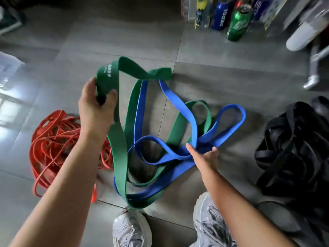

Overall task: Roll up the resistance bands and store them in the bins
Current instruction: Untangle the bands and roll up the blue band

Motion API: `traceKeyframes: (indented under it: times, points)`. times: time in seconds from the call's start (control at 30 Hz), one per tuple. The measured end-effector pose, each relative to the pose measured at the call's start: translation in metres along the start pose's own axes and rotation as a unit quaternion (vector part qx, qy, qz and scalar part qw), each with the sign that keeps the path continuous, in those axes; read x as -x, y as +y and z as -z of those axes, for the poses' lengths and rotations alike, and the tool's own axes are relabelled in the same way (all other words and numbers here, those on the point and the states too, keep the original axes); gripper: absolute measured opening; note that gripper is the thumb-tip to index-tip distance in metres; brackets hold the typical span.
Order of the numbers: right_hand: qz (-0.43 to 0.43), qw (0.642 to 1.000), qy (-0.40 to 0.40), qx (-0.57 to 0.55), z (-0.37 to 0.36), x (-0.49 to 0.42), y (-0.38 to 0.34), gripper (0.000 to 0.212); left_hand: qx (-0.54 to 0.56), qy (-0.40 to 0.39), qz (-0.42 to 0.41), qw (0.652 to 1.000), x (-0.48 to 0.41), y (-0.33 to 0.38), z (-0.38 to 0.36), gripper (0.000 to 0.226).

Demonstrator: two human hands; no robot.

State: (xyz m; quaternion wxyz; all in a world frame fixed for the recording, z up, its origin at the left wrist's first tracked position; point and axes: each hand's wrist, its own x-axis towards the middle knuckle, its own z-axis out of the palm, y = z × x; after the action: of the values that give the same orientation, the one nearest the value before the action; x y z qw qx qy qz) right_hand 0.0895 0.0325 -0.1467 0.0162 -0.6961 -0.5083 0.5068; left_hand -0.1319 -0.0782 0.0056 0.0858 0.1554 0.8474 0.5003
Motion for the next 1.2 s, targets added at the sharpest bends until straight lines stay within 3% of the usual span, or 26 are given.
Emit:
traceKeyframes:
  times: [0.03,0.1,0.2,0.33,0.43,0.5,0.57,0.7,0.87,1.03,1.2]
  points:
    - [-0.014,1.000,0.014,-0.024,-0.005,0.000,-0.004,0.102,-0.017,-0.009,0.002,1.000,-0.005,-0.004,0.000,0.035]
    - [-0.026,0.997,0.044,-0.061,-0.012,-0.006,-0.009,0.093,-0.087,-0.065,0.002,0.994,-0.003,-0.017,-0.011,0.039]
    - [-0.049,0.986,0.075,-0.143,-0.012,-0.019,-0.007,0.068,-0.166,-0.147,0.028,0.975,0.022,-0.047,-0.031,0.057]
    - [-0.017,0.983,0.019,-0.184,-0.004,-0.018,0.002,0.010,-0.322,-0.216,-0.111,0.915,0.072,-0.074,-0.055,0.075]
    - [0.092,0.985,-0.011,-0.147,0.006,-0.009,0.006,0.039,-0.413,-0.348,-0.189,0.820,0.100,-0.085,-0.074,0.073]
    - [0.164,0.979,-0.035,-0.117,0.020,0.000,0.004,0.042,-0.476,-0.415,-0.172,0.756,0.105,-0.089,-0.080,0.054]
    - [0.190,0.974,-0.055,-0.114,0.037,0.007,0.001,0.033,-0.493,-0.459,-0.163,0.721,0.107,-0.082,-0.084,0.032]
    - [0.203,0.970,-0.017,-0.133,0.070,0.018,-0.014,0.024,-0.398,-0.449,-0.132,0.789,0.117,-0.047,-0.078,0.022]
    - [0.221,0.968,0.015,-0.121,0.120,0.040,-0.053,0.018,-0.350,-0.419,-0.158,0.823,0.117,0.011,-0.050,0.024]
    - [0.337,0.940,-0.006,-0.058,0.182,0.090,-0.121,0.022,-0.294,-0.383,-0.095,0.871,0.114,0.082,-0.025,0.035]
    - [0.425,0.905,-0.023,-0.010,0.246,0.163,-0.191,0.025,-0.169,-0.368,-0.083,0.911,0.130,0.155,-0.002,0.047]
